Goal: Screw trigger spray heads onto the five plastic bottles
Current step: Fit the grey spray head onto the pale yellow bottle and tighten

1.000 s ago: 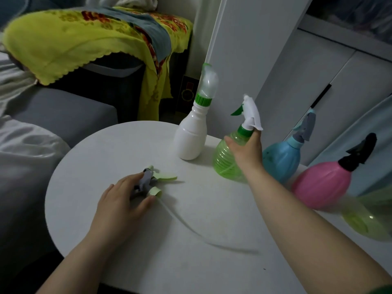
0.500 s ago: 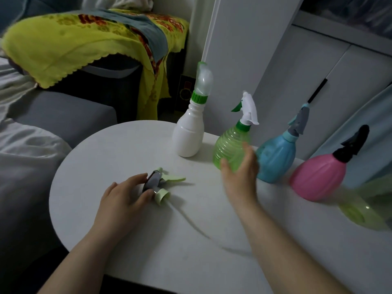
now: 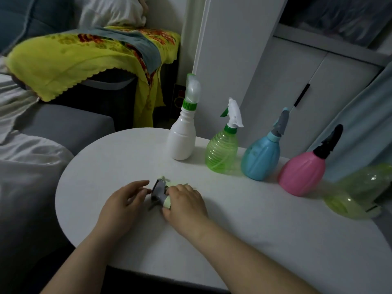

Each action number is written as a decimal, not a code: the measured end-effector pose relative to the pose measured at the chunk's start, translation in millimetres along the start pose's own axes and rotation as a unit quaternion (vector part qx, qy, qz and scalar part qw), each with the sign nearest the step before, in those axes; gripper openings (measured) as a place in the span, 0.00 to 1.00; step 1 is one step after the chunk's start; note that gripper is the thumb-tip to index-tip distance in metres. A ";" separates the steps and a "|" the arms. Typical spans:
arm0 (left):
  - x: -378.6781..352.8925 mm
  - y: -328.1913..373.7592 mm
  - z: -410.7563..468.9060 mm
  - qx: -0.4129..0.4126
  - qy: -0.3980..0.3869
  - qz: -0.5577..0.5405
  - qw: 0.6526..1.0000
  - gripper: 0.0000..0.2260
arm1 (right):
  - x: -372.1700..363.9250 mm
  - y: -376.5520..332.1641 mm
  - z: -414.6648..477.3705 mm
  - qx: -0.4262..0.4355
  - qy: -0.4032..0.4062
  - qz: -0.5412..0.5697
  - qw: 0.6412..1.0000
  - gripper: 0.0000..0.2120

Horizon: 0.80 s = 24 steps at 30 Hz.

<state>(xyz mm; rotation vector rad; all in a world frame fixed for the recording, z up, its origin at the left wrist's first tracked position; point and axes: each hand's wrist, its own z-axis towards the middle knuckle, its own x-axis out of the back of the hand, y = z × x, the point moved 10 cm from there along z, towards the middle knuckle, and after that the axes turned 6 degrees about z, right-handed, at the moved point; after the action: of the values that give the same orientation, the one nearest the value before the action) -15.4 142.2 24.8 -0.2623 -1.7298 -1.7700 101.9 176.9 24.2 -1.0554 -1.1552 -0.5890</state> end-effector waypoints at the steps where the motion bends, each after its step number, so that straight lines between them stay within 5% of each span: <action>1: 0.6 -0.5 -4.1 0.003 0.003 0.004 1.000 0.10 | 4.1 1.1 0.3 -0.003 0.004 0.008 1.000 0.18; 5: -3.8 9.8 -24.7 -0.009 -0.001 0.039 0.999 0.08 | 50.0 23.4 -10.5 -0.022 0.079 0.128 0.988 0.17; 9: -24.5 41.4 -33.0 -0.043 -0.027 0.068 0.996 0.08 | 122.1 84.2 -45.6 -0.067 0.202 0.306 0.928 0.08; 15: -82.9 127.6 -26.8 -0.153 -0.069 0.088 0.982 0.07 | 191.2 204.9 -131.1 -0.087 0.361 0.583 0.723 0.09; 20: -173.3 231.7 -41.1 -0.297 -0.144 0.075 0.941 0.07 | 195.0 297.7 -199.0 -0.109 0.429 0.709 0.549 0.17; 24: -237.6 308.5 -53.2 -0.366 -0.179 0.036 0.912 0.11 | 177.8 349.5 -228.3 -0.139 0.471 0.763 0.420 0.12</action>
<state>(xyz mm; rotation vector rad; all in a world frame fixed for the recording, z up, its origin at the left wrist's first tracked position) 357.8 185.3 140.4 -1.0069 -1.1633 -2.3578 553.3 143.8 56.0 -1.2644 1.1205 0.2498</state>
